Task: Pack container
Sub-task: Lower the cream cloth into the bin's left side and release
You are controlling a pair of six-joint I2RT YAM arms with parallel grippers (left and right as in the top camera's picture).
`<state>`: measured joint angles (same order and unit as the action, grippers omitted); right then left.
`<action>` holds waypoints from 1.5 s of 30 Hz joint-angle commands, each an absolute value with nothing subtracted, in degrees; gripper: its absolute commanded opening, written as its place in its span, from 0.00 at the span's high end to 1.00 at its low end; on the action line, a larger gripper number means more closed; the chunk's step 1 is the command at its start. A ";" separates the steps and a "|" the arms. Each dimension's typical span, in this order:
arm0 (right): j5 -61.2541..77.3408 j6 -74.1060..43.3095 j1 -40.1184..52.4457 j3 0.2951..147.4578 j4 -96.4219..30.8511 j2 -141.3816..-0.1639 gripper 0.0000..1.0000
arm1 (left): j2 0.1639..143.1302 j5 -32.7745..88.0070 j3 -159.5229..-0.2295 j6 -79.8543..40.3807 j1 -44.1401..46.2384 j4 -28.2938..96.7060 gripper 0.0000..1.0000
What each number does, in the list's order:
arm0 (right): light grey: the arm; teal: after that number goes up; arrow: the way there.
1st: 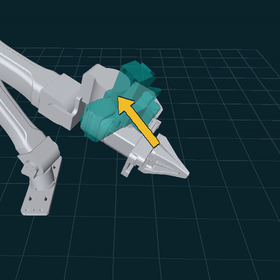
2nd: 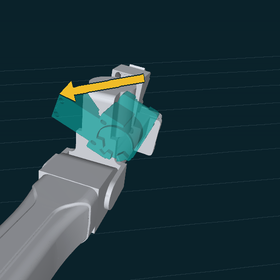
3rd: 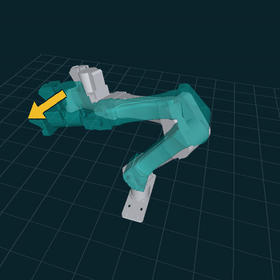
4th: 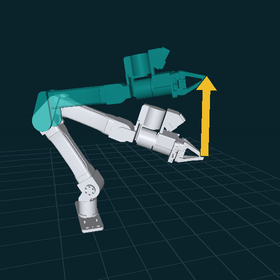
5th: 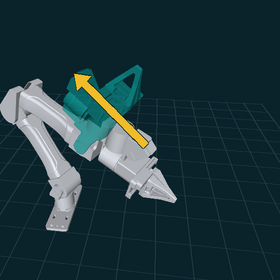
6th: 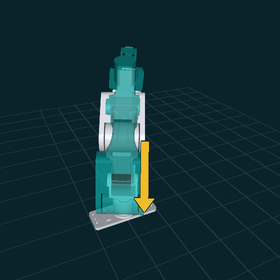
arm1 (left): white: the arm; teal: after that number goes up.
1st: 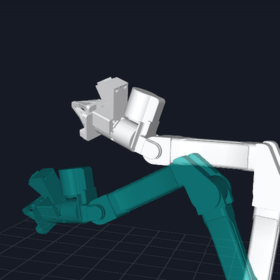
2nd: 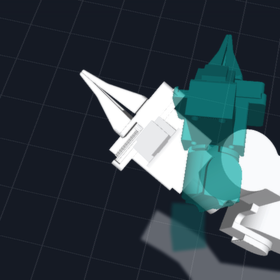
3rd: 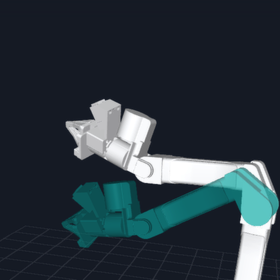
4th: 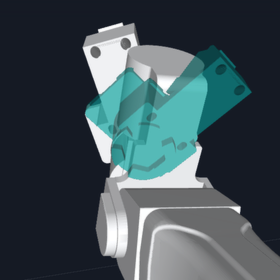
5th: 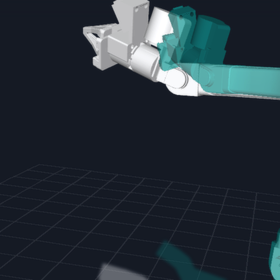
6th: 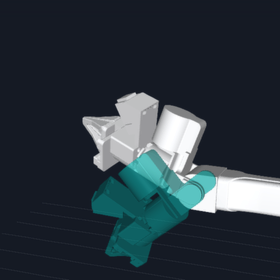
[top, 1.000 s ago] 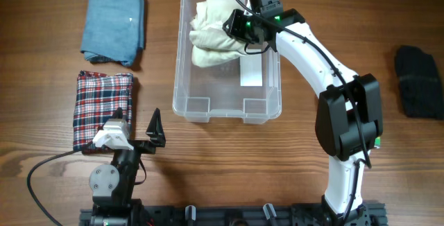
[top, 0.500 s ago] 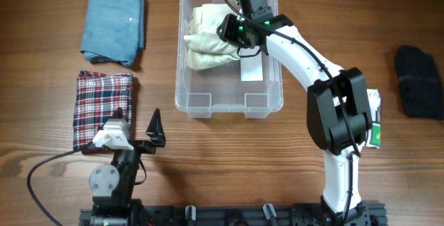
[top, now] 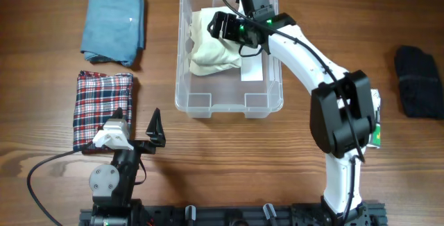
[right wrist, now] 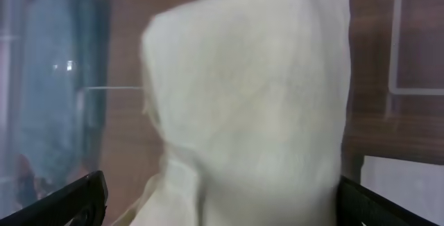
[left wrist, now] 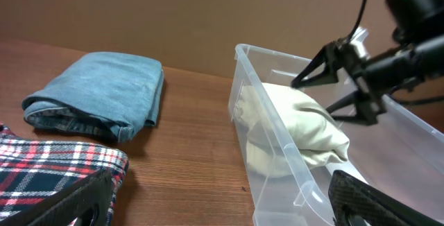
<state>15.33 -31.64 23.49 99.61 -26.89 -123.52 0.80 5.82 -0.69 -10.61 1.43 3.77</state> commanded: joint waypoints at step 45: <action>-3.53 -8.99 30.72 101.56 -36.53 -127.63 0.96 | 0.49 5.50 -0.34 -10.74 1.10 3.92 0.00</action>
<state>-6.07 -10.13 28.75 101.30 -37.06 -125.58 0.80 5.82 -0.69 -10.61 1.43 3.77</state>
